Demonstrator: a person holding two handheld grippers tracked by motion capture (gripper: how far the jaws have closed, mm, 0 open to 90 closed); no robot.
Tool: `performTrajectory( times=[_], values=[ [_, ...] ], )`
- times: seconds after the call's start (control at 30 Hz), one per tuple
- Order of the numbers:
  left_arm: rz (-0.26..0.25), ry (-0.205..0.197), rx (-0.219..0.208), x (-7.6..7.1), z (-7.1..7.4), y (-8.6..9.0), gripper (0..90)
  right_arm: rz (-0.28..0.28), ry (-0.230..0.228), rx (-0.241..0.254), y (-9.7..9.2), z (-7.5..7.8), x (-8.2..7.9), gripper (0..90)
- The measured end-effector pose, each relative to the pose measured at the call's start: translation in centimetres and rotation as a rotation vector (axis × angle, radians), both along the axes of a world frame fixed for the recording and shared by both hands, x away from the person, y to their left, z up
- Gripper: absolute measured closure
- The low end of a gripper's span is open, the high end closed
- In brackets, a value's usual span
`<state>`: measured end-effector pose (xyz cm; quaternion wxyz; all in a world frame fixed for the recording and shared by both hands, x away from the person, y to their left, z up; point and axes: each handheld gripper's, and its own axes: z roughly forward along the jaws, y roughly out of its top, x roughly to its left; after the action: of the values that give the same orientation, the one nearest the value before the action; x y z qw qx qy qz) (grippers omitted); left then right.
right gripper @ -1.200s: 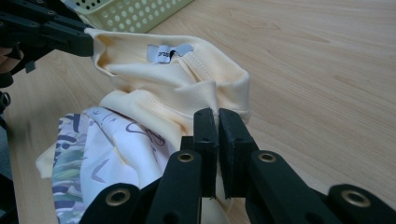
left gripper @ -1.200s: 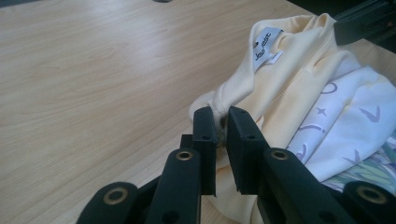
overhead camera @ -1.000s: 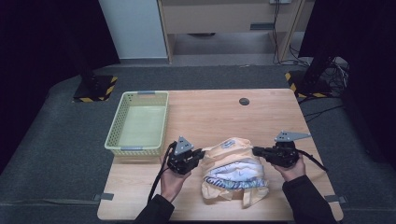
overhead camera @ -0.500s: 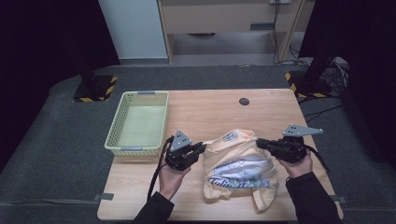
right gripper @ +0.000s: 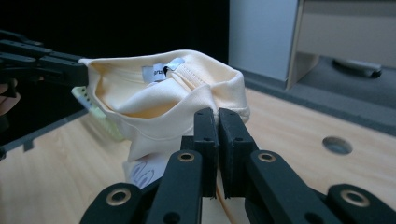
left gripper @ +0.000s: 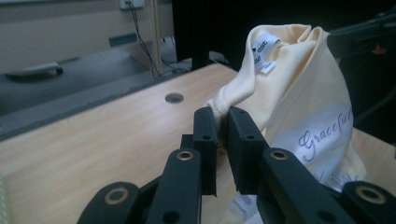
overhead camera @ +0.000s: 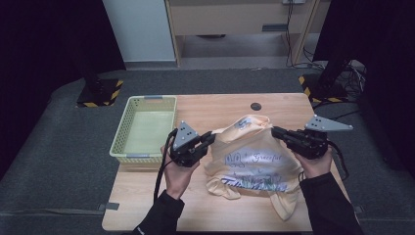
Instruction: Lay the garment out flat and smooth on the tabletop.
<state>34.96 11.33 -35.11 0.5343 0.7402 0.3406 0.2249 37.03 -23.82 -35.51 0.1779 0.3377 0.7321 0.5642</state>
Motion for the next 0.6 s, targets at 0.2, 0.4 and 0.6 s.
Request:
performTrajectory(
  times=[0.2, 0.4, 0.6],
  values=[
    [0.039, -0.038, -0.016, 1.4, 1.7, -0.3, 82.4, -0.07, -0.061, 0.022, 0.8, 1.6, 1.0, 86.7],
    [0.075, -0.041, -0.023, 3.6, 2.1, -0.6, 82.5, -0.171, -0.057, 0.032, 1.5, 2.0, 3.2, 86.7],
    [0.223, -0.019, -0.073, 8.2, 0.8, -1.6, 48.9, -0.342, -0.012, 0.003, 2.1, 1.3, 7.0, 61.4]
  ],
)
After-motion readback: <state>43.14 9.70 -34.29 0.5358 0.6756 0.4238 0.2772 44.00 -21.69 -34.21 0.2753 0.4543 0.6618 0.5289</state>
